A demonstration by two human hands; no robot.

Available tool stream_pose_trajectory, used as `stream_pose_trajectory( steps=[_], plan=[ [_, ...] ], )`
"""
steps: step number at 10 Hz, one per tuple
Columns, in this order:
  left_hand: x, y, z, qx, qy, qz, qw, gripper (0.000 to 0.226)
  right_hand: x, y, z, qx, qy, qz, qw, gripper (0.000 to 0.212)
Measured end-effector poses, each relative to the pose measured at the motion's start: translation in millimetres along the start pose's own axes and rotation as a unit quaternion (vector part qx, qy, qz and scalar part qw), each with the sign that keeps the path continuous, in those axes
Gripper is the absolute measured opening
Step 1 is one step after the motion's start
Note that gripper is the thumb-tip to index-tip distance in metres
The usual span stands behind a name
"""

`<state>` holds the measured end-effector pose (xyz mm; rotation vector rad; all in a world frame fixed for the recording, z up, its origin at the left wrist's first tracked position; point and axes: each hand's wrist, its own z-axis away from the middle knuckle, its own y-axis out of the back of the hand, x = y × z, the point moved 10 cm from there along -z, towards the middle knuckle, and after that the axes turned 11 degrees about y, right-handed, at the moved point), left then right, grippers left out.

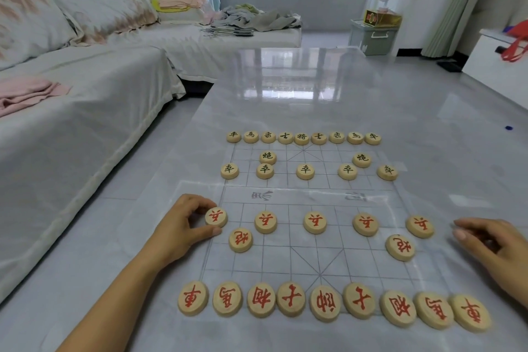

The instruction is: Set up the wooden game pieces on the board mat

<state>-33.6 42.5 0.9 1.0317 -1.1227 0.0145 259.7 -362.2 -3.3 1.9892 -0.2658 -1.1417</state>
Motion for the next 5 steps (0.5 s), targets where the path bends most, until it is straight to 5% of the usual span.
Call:
stream_pose_trajectory(
  steps=[1,3,5],
  plan=[
    [-2,0,-1,-0.001,0.005,0.0,1.0,0.043,-20,5,4,0.003,0.003,0.017,1.0,0.032],
    [-2,1,-1,0.001,0.008,-0.007,1.0,0.045,-32,8,9,-0.013,0.043,0.067,0.997,0.09],
    [-1,0,1,-0.012,0.008,0.01,1.0,0.044,-32,7,7,0.022,0.017,-0.018,0.999,0.013]
  ],
)
